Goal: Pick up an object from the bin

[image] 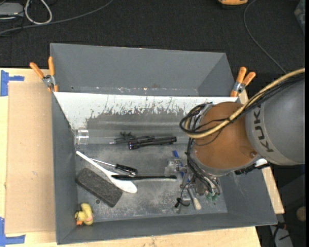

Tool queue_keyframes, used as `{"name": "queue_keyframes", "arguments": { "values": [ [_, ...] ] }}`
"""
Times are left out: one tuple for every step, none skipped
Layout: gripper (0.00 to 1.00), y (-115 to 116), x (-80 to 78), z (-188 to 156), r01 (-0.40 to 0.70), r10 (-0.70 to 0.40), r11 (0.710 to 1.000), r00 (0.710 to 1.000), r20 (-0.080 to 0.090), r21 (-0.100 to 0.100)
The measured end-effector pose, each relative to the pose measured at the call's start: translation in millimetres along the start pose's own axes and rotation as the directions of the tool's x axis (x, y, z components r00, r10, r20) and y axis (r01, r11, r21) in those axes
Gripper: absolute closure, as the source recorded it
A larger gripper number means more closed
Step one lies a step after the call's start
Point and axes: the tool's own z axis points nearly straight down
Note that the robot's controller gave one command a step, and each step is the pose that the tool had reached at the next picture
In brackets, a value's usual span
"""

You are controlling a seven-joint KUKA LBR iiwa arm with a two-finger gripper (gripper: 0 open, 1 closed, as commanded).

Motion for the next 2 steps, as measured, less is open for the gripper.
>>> {"name": "queue_keyframes", "arguments": {
  "values": [
    [0.0,15,-76.0,70,0.044,-0.044,0.999,0.999,0.006,-0.001],
    [0.0,18,-100.6,36,0.199,-0.199,0.98,0.98,0.008,0.001]
  ]
}}
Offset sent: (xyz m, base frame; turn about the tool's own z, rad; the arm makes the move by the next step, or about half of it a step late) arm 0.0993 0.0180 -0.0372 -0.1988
